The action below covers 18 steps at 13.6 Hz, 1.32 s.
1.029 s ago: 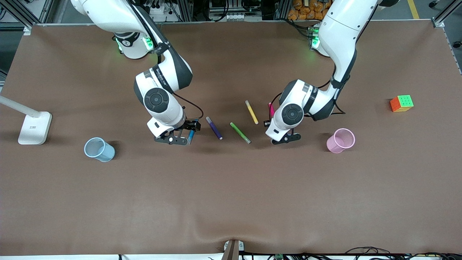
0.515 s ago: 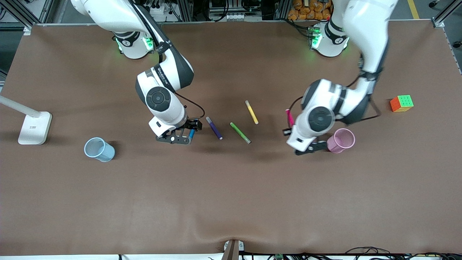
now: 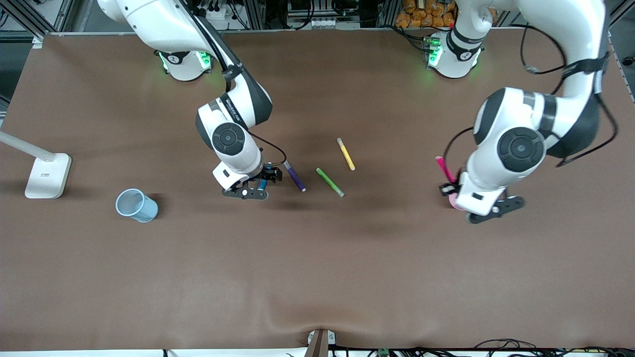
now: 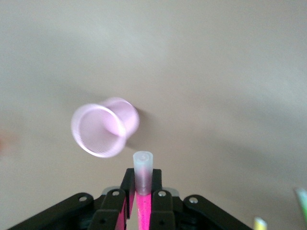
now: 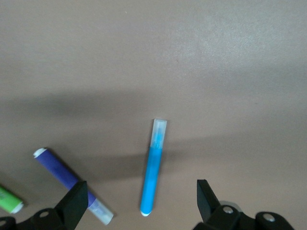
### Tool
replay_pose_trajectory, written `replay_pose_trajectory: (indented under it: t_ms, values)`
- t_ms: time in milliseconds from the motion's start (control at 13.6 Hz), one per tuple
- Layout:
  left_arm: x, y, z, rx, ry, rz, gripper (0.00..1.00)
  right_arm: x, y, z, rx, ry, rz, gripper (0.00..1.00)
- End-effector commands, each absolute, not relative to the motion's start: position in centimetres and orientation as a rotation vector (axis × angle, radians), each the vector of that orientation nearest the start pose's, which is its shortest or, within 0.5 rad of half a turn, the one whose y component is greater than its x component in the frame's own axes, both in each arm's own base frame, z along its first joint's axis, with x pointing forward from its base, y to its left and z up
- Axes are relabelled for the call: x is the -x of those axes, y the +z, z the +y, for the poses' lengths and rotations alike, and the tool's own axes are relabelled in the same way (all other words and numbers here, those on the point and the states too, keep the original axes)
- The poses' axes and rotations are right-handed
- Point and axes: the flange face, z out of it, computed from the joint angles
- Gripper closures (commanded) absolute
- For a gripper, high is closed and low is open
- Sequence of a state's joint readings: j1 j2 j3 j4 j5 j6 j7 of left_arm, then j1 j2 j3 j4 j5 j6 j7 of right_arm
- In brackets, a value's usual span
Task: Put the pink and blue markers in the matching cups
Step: 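Lift the pink marker with the left gripper while the right gripper grasps the blue marker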
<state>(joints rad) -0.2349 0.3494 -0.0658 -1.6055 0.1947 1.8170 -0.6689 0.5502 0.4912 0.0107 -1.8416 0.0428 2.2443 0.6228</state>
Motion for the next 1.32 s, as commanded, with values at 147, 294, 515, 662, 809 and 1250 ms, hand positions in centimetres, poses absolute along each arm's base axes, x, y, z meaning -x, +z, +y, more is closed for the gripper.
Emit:
replay_pose_trajectory:
  t_ms: [147,294,515,662,809,1250]
  values:
    - [-62.9,44.5,-14.2,2.829,-0.028,-0.463,1.00,-54.0,22.8,31.9,3.175,0.155,0.213,0.00]
    - [-63.5,45.8,-12.0,2.831,-0.051,-0.500,1.00,-53.1,21.1,31.1,3.146,0.096,0.230,0.00]
    - [-63.7,46.6,-11.5,2.823,-0.075,-0.504,1.00,-52.4,19.9,30.8,3.136,0.080,0.239,0.00]
    - [-63.7,47.0,-11.3,2.799,-0.102,-0.486,1.00,-52.2,19.7,30.7,3.138,0.084,0.239,0.00]
    - [-63.8,47.3,-10.7,2.744,-0.133,-0.441,1.00,-52.3,19.3,31.0,3.129,0.059,0.235,0.00]
    - [-63.5,48.4,-9.9,2.694,-0.138,-0.456,1.00,-52.6,17.7,32.0,3.123,0.044,0.216,0.00]
